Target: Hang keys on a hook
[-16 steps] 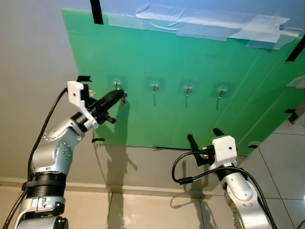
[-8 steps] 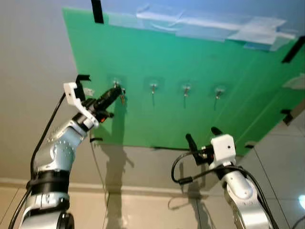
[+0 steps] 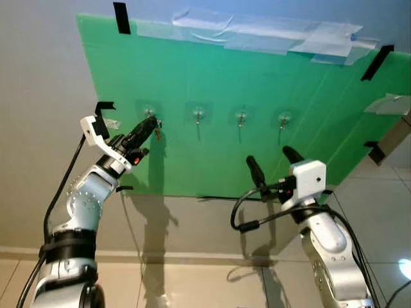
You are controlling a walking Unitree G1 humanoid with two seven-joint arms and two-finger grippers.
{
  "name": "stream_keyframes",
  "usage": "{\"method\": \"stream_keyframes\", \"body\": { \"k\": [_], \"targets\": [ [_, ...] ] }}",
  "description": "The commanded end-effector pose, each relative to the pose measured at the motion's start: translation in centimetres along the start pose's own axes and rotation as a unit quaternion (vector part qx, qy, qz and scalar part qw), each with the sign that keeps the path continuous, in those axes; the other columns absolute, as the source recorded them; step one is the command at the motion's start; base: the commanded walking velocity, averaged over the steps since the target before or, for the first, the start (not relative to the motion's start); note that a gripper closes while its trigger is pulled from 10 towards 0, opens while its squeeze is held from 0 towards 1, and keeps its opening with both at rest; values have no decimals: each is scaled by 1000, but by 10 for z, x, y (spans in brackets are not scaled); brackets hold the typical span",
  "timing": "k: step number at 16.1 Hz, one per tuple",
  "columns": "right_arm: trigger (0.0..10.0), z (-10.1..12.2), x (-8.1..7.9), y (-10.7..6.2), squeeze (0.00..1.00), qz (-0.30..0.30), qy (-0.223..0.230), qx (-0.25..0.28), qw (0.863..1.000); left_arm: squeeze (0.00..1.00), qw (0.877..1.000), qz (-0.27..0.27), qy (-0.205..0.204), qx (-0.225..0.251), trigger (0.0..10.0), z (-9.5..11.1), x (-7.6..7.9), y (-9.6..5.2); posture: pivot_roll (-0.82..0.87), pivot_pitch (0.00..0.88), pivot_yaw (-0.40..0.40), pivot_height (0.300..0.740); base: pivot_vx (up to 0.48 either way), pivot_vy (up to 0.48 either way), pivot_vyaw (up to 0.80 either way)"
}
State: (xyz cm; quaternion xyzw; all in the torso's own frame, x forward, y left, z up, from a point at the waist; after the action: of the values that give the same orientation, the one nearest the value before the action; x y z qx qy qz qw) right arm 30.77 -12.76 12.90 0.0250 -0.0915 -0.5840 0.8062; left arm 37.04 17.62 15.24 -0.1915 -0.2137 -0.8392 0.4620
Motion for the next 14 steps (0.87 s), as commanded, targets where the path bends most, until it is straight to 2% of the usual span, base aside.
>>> {"method": "stream_keyframes", "body": {
  "k": [1,2,4,5,8,10,13,14],
  "targets": [
    [10000,-2,5,1,1000,-11,2,-8,1000,0,997,38,33,-62,10000,-31,-13,-14,-20,0,-66,740,0,0,0],
    [10000,-3,4,0,1000,-7,4,-12,1000,0,993,29,91,-63,10000,-27,-7,-12,-17,0,-69,740,0,0,0],
    [10000,-5,-1,-1,1000,0,5,-16,1000,0,985,6,165,-46,10000,-8,5,-3,-10,0,-72,740,0,0,0],
    [10000,-6,-2,-1,1000,2,5,-16,1000,0,984,4,174,-40,10000,-2,7,-1,-10,0,-72,740,0,0,0],
    [10000,-4,-1,-1,1000,1,1,-12,1000,0,989,2,149,-16,10000,9,9,-1,-11,0,-70,740,0,0,0],
    [10000,0,-1,-2,1000,-4,10,-1,1000,0,991,-37,124,-23,10000,2,26,0,-12,0,-70,740,0,0,0],
    [10000,3,-1,-3,1000,-13,85,5,996,0,994,-68,77,-34,10000,-2,37,0,-15,0,-66,740,0,0,0],
    [10000,2,-1,-3,1000,-12,90,2,996,0,995,-69,69,-38,10000,-4,38,0,-15,0,-65,740,0,0,0]
  ]
}}
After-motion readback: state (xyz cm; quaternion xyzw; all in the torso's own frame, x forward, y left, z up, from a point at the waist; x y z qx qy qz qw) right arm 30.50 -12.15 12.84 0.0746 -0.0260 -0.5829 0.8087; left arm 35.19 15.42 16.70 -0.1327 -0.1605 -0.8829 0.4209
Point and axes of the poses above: a point about 5 cm out from each wrist's last joint towards the gripper, its own y axis pointing out of the wrist towards the gripper, its own z axis along the axis of the wrist's last joint, x = y × z, the point moved 5 cm from there along y, pointing out of the wrist towards the gripper, and after that the axes turned 1 degree about -y, right-handed, at the moved point
